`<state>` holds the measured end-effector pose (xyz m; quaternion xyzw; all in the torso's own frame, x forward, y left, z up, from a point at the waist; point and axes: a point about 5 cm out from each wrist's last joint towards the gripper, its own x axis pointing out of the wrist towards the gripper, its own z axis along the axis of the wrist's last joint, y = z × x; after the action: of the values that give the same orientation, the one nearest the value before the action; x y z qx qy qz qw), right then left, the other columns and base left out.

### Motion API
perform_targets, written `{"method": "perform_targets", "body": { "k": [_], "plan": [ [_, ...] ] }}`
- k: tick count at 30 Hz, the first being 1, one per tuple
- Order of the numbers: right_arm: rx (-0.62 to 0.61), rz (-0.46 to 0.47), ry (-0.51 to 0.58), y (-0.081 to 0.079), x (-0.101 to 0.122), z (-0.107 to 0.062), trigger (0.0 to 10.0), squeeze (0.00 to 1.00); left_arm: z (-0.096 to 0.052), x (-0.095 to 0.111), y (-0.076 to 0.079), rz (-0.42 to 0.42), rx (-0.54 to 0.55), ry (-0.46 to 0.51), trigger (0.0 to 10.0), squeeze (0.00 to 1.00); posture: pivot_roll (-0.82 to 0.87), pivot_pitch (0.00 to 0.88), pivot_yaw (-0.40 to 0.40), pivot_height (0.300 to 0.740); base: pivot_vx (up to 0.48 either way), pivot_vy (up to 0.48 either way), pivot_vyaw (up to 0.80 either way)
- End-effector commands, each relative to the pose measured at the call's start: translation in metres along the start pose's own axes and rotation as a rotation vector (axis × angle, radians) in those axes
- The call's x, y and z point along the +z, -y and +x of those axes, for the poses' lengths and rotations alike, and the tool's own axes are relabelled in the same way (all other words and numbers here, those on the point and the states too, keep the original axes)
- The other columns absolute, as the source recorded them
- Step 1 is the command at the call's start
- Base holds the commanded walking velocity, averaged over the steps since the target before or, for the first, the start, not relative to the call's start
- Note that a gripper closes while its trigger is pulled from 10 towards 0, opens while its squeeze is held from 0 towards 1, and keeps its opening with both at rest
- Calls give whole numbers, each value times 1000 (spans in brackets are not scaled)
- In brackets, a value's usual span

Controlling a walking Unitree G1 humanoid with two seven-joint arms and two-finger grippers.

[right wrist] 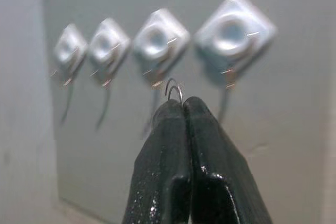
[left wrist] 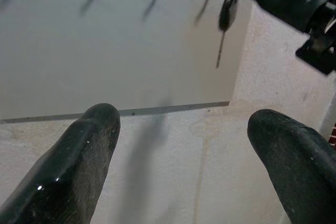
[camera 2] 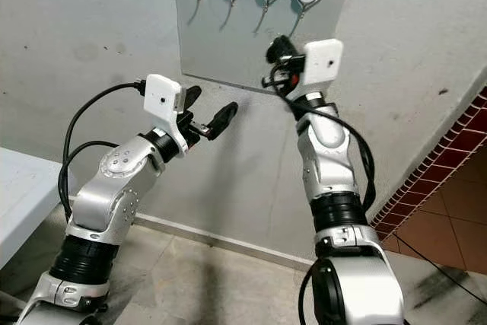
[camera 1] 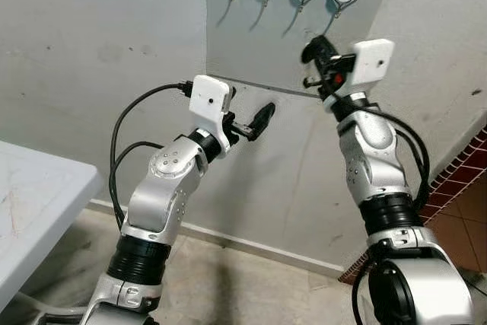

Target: Hang keys on a hook

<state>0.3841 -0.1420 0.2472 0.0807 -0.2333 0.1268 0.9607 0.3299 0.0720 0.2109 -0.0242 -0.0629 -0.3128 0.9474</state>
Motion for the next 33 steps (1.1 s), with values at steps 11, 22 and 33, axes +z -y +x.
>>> {"method": "perform_targets", "body": {
  "k": [11,22,33],
  "plan": [
    [-24,68,61,3,17,21,10000,0,3,9,4,15,-36,18,10000,0,1,0,-25,715,0,0,0],
    [-59,143,62,7,22,32,10000,0,2,11,3,8,-29,24,10000,0,10,0,-32,715,0,0,0],
    [-78,350,51,12,14,31,10000,0,2,11,3,7,-28,25,10000,0,11,0,-32,715,0,0,0]
  ]
}}
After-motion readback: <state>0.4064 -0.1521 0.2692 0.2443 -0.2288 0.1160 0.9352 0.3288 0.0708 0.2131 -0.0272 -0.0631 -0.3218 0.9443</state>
